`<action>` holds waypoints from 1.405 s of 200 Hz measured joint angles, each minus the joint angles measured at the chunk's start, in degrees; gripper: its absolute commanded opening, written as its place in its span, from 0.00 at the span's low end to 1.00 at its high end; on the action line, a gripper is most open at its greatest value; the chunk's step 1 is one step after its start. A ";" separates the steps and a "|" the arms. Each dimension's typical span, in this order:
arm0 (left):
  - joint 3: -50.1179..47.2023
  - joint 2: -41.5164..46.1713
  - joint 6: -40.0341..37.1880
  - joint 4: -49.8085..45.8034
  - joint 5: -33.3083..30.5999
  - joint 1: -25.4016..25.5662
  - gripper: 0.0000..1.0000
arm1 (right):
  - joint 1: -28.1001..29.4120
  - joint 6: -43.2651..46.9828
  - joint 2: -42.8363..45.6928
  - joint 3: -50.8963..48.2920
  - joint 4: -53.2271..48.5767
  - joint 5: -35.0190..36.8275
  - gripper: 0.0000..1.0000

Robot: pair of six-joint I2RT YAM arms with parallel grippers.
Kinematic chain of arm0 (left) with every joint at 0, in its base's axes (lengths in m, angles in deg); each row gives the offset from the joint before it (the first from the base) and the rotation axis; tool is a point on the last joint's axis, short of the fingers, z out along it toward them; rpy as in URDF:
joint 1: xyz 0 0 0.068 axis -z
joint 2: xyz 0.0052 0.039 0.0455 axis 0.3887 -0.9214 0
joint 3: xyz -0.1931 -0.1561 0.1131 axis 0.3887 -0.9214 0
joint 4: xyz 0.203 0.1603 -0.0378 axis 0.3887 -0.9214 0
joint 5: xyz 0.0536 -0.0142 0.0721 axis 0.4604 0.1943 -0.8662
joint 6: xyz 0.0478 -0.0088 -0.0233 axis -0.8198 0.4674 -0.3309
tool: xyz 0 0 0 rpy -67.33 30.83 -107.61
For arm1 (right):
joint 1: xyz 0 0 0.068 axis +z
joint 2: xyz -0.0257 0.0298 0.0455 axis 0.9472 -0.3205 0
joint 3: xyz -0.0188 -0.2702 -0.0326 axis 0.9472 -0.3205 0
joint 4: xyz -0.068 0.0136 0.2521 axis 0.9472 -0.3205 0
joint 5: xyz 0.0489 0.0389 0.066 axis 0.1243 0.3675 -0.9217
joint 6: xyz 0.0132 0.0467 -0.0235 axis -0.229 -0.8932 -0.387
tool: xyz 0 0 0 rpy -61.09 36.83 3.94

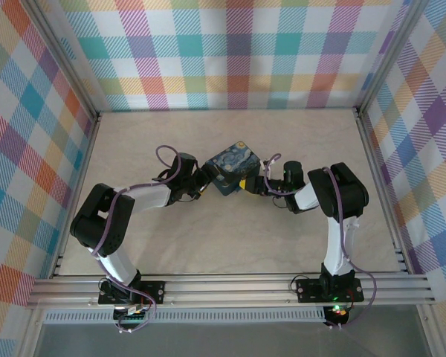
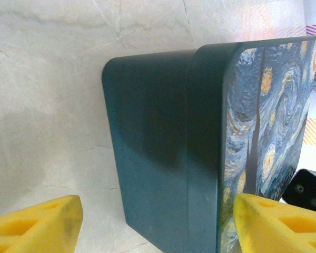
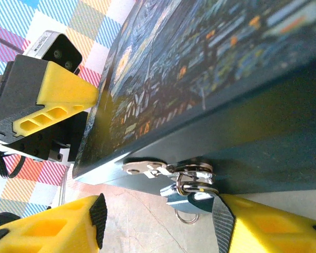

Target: Unlock a padlock with a key

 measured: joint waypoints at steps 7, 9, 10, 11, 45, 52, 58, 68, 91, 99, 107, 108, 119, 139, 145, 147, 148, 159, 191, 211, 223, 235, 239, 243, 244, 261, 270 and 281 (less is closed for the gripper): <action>0.00 0.02 0.00 -0.02 0.00 0.00 0.74 | 0.00 0.00 0.00 0.11 -0.17 0.00 0.58; 0.00 0.02 0.00 -0.02 0.00 0.00 0.74 | 0.00 0.00 0.00 0.13 -0.22 -0.02 0.58; 0.00 0.02 0.00 -0.04 0.00 0.00 0.75 | 0.00 0.00 0.00 0.13 -0.24 -0.02 0.58; 0.00 0.02 0.00 -0.02 0.00 0.00 0.75 | 0.00 0.00 0.00 0.15 -0.26 -0.02 0.58; 0.00 0.04 0.00 -0.09 0.00 0.00 0.75 | 0.02 0.50 0.31 0.42 -1.03 0.70 0.61; 0.00 0.04 0.00 -0.09 0.00 0.00 0.75 | 0.02 0.96 0.74 0.39 -1.73 1.70 0.61; 0.00 0.04 0.00 -0.09 0.00 0.00 0.75 | 0.02 1.55 1.22 0.39 -2.58 2.56 0.62; 0.00 0.04 0.00 -0.11 0.00 0.00 0.75 | 0.02 2.27 2.14 0.37 -4.33 4.07 0.63; 0.00 0.09 0.00 -0.15 0.00 0.00 0.75 | 0.07 3.72 3.45 0.39 -7.23 6.32 0.63; 0.00 0.09 0.00 -0.17 0.00 0.00 0.75 | 0.07 3.91 3.52 0.48 -7.63 6.49 0.62; 0.00 0.09 -0.02 -0.17 0.00 0.00 0.75 | 0.07 3.89 3.52 0.66 -7.91 6.49 0.62; 0.00 0.09 -0.02 -0.15 0.00 0.00 0.75 | 0.07 3.89 3.52 0.68 -7.93 6.49 0.62; 0.00 0.09 0.00 -0.17 0.02 0.00 0.75 | 0.07 3.89 3.52 0.81 -8.09 6.38 0.62; 0.00 0.09 -0.02 -0.17 0.02 0.00 0.75 | 0.07 3.65 3.34 0.92 -7.98 5.75 0.61; 0.00 0.09 -0.02 -0.17 0.02 0.00 0.75 | 0.09 3.43 3.06 1.05 -7.80 5.35 0.61; 0.00 0.09 -0.02 -0.17 0.02 0.00 0.75 | 0.11 3.43 2.93 1.11 -7.72 5.16 0.61; 0.00 0.09 -0.02 -0.17 0.02 0.00 0.75 | 0.13 3.43 2.89 1.16 -7.67 5.09 0.61; 0.00 0.09 -0.02 -0.17 0.02 0.00 0.75 | 0.13 2.99 2.23 1.55 -6.86 4.33 0.61; 0.00 0.09 -0.17 -0.17 0.02 0.00 0.75 | 0.81 1.86 0.63 2.95 -5.62 2.75 0.60; 0.00 0.13 -0.20 -0.33 0.02 0.00 0.75 | 1.16 1.44 0.37 3.10 -5.44 2.05 0.58; 0.00 0.15 -0.22 -0.35 0.02 0.00 0.75 | 1.38 1.09 0.37 3.10 -5.44 1.79 0.57; 0.00 0.15 -0.22 -0.35 0.02 0.00 0.75 | 1.53 0.70 0.37 3.04 -5.22 1.57 0.53; 0.00 0.15 -0.22 -0.35 0.02 0.00 0.75 | 1.57 0.61 0.37 2.95 -5.14 1.51 0.52; 0.00 0.15 -0.24 -0.35 0.02 0.00 0.75 | 1.60 0.42 0.37 2.84 -4.96 1.55 0.51; 0.00 0.15 -0.24 -0.35 0.02 0.00 0.75 | 1.60 0.33 0.37 2.78 -4.92 1.53 0.51; 0.00 0.15 -0.39 -0.35 0.00 0.00 0.75 | 1.57 -0.02 0.37 1.92 -4.13 1.53 0.48; 0.00 0.15 -0.42 -0.35 0.02 0.00 0.75 | 1.57 -0.13 0.37 1.33 -3.69 1.68 0.46; 0.00 0.15 -0.42 -0.35 0.02 0.00 0.74 | 1.57 -0.22 0.37 0.74 -3.13 1.81 0.43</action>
